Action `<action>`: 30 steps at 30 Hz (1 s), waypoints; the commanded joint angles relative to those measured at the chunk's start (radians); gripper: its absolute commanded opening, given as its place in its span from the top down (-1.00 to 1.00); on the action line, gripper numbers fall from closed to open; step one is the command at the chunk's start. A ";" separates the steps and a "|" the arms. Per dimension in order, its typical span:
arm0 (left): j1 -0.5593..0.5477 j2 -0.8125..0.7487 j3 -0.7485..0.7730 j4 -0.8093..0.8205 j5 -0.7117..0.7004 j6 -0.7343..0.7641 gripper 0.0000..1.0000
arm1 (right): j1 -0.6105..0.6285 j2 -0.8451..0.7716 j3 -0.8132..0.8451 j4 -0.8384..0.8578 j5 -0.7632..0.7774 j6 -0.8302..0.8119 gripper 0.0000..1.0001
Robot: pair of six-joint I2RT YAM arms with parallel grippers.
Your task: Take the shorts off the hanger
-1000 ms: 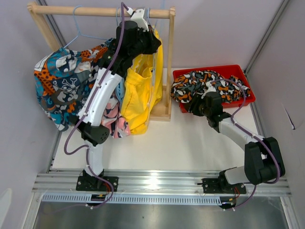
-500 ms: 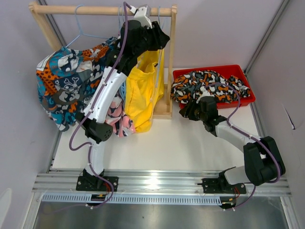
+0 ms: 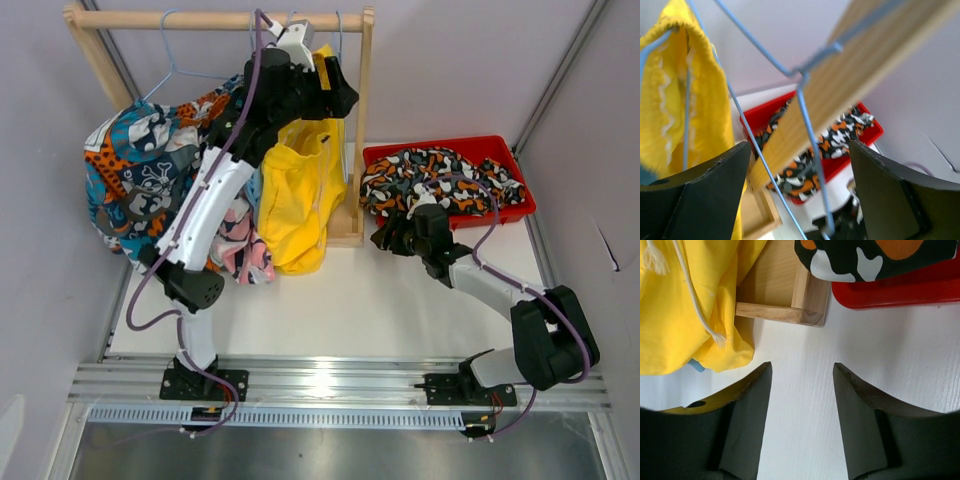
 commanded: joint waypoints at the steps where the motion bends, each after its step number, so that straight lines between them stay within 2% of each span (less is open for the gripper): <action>1: -0.010 -0.182 -0.018 -0.023 0.047 0.029 -0.75 | 0.014 -0.039 0.020 -0.030 0.052 0.001 -0.18; 6: -0.007 -0.308 -0.074 -0.056 0.021 0.067 -0.79 | 0.025 -0.073 0.028 -0.056 0.074 -0.004 -0.19; 12: 0.024 -0.330 -0.110 -0.110 0.009 0.078 -0.72 | 0.048 -0.105 0.023 -0.090 0.101 -0.005 -0.18; 16: 0.029 -0.360 -0.179 -0.083 -0.009 0.086 -0.70 | 0.056 -0.134 0.016 -0.113 0.115 -0.011 -0.18; 21: 0.038 -0.343 -0.214 -0.070 -0.029 0.097 -0.58 | 0.056 -0.160 0.005 -0.113 0.120 -0.019 -0.18; 30: 0.049 -0.300 -0.213 -0.064 -0.105 0.115 -0.51 | 0.056 -0.180 -0.018 -0.151 0.152 -0.039 -0.17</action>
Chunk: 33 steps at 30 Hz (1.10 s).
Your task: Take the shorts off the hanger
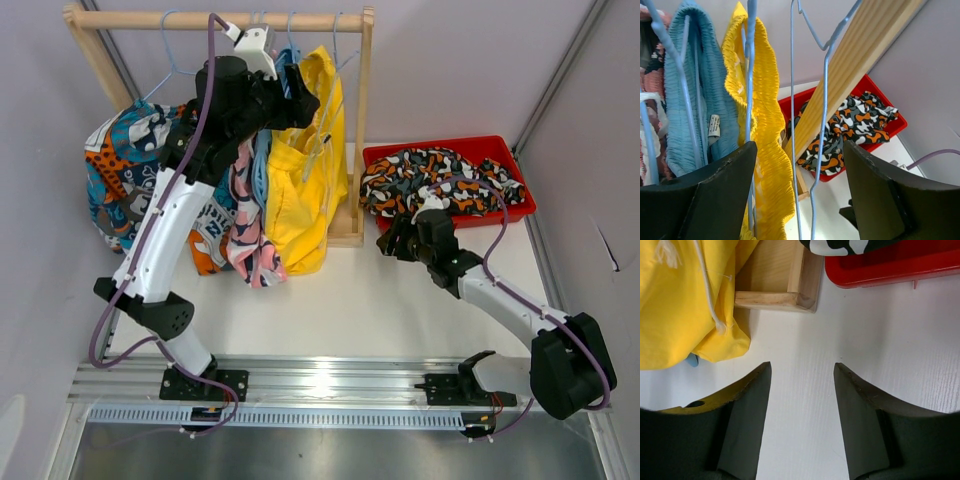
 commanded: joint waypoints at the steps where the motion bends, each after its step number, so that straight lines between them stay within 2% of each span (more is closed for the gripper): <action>1: 0.014 -0.012 0.008 0.017 -0.045 0.030 -0.51 | 0.004 -0.027 -0.009 0.003 0.038 -0.024 -0.17; 11: 0.015 -0.046 -0.026 0.017 -0.108 0.063 -0.50 | 0.002 0.001 -0.021 0.024 0.027 -0.020 -0.16; 24: 0.015 -0.114 -0.030 0.025 -0.067 0.053 -0.54 | 0.002 0.022 -0.043 0.073 0.020 -0.011 -0.15; 33: 0.018 -0.074 -0.047 0.031 -0.082 0.059 -0.53 | 0.005 0.027 -0.049 0.082 0.017 -0.009 -0.15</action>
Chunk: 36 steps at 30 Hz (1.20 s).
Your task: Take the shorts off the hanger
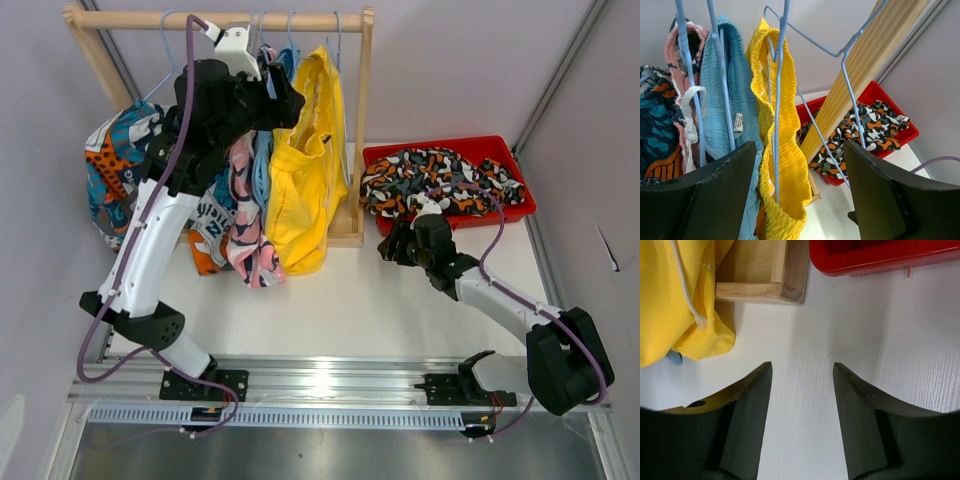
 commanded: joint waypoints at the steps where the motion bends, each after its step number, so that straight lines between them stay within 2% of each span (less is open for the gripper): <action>1: 0.010 0.014 -0.013 0.034 -0.010 0.018 -0.52 | 0.005 0.003 -0.005 0.049 0.003 0.005 -0.15; 12: 0.035 0.114 -0.022 0.076 -0.049 0.012 -0.44 | 0.001 0.014 -0.022 0.062 0.003 -0.007 -0.14; 15: 0.047 0.142 -0.016 0.079 -0.039 0.002 -0.33 | -0.005 0.016 -0.028 0.069 0.001 -0.010 -0.14; 17: 0.053 0.155 -0.013 0.077 -0.042 -0.002 -0.03 | -0.007 0.022 -0.031 0.077 0.001 -0.009 -0.12; 18: 0.053 0.160 -0.009 0.074 -0.044 -0.005 0.33 | -0.005 0.023 -0.033 0.080 0.001 -0.009 -0.12; 22: 0.053 0.162 0.001 0.065 -0.078 -0.011 1.00 | -0.005 0.036 -0.040 0.095 -0.030 -0.006 -0.10; 26: 0.053 0.166 0.063 0.033 -0.088 -0.010 1.00 | -0.007 0.043 -0.040 0.104 -0.040 0.001 -0.10; 30: 0.053 0.185 0.212 -0.028 -0.079 0.005 1.00 | -0.007 0.037 -0.033 0.100 -0.045 0.001 -0.09; 36: 0.052 0.122 0.265 -0.064 -0.050 0.038 1.00 | -0.005 0.010 -0.007 0.065 -0.036 -0.012 -0.10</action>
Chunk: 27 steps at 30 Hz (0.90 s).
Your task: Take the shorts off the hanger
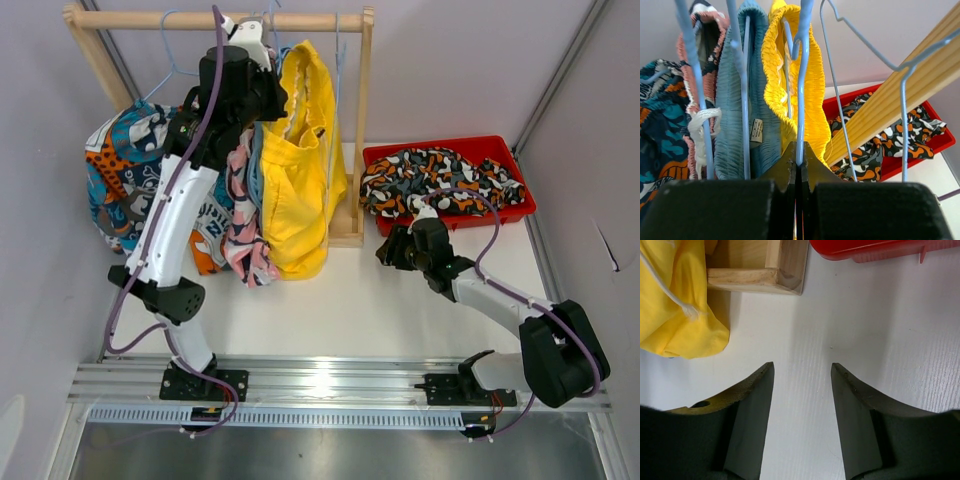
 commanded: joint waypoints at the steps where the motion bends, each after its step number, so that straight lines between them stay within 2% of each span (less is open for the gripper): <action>1: 0.009 -0.091 0.072 0.032 0.009 0.036 1.00 | -0.004 -0.036 0.035 0.007 0.007 -0.014 -0.11; 7: 0.009 -0.203 0.022 -0.057 0.076 0.067 1.00 | -0.004 -0.073 0.078 -0.027 0.007 -0.029 -0.11; 9: 0.009 -0.289 -0.084 -0.057 0.085 0.072 1.00 | -0.002 -0.098 0.093 -0.034 0.000 -0.043 -0.11; 10: 0.009 -0.327 -0.201 -0.050 0.094 0.072 1.00 | -0.002 -0.105 0.112 -0.039 -0.002 -0.048 -0.11; 16: 0.009 -0.599 -0.490 -0.030 0.130 0.072 1.00 | 0.011 -0.176 0.178 -0.047 -0.031 -0.077 -0.12; 17: 0.009 -0.631 -0.592 -0.025 0.130 0.060 1.00 | 0.015 -0.185 0.191 -0.045 -0.043 -0.077 -0.13; 20: 0.006 -0.769 -0.704 0.007 0.176 0.043 1.00 | 0.042 -0.228 0.208 -0.030 -0.066 -0.078 -0.14; 21: 0.003 -0.838 -0.815 0.030 0.179 0.043 1.00 | 0.059 -0.251 0.219 -0.024 -0.075 -0.080 -0.15; 25: 0.001 -0.999 -0.992 0.079 0.148 0.061 1.00 | 0.109 -0.306 0.244 -0.007 -0.089 -0.094 -0.15; 27: 0.001 -1.058 -1.032 0.106 0.164 0.053 1.00 | 0.136 -0.325 0.245 0.019 -0.077 -0.103 -0.15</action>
